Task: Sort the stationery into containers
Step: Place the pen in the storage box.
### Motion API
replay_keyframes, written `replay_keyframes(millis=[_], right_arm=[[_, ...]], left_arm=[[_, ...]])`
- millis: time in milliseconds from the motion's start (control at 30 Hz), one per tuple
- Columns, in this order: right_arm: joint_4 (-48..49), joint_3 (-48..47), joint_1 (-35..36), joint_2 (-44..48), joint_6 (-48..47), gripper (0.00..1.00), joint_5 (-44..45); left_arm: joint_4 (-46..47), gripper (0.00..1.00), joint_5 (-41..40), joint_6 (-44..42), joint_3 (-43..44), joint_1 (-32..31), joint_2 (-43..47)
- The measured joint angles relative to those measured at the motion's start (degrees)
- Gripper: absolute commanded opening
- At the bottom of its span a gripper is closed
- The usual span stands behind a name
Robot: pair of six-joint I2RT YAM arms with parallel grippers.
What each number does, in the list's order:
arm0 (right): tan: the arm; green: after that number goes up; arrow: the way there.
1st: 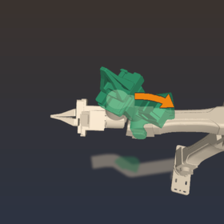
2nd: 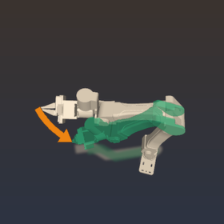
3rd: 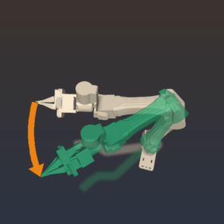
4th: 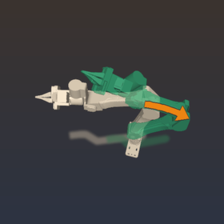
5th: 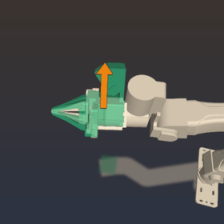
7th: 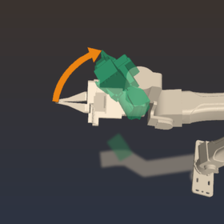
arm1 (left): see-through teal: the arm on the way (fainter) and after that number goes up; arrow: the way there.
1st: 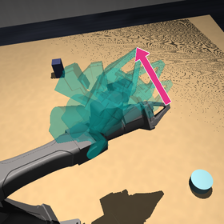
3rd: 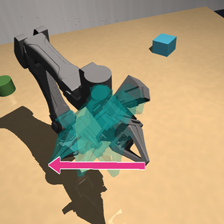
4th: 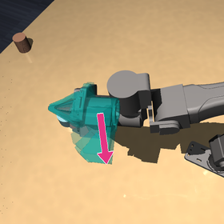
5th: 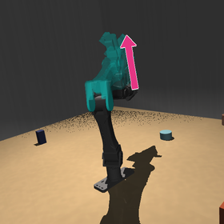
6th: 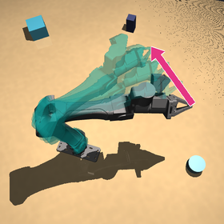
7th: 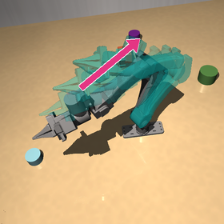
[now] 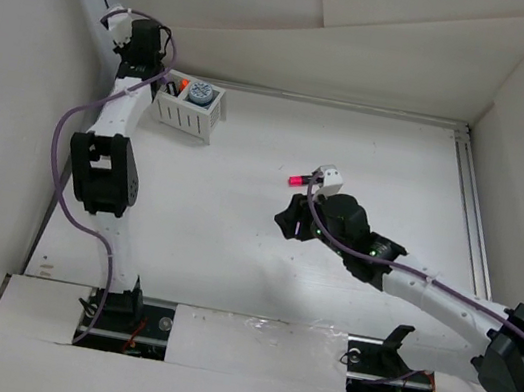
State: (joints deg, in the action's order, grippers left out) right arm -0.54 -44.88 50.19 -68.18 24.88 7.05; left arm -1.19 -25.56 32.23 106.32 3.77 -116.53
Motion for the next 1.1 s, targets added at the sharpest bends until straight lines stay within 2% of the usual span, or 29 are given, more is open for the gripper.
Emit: replay_keyframes(millis=[533,700,1100], right_arm=[[1.0,0.1,-0.4,-2.1,-0.1,0.57,0.3],[1.1,0.1,-1.0,-2.2,-0.1,0.57,0.7],[1.4,0.1,-1.5,-2.8,-0.1,0.57,0.9]], left_arm=[[1.7,0.09,-1.7,-3.1,3.2,-2.3,-5.4],[2.1,0.16,-1.5,-3.5,3.2,-2.4,-5.7],[4.3,0.24,-1.6,-5.1,2.4,-4.1,-5.7]])
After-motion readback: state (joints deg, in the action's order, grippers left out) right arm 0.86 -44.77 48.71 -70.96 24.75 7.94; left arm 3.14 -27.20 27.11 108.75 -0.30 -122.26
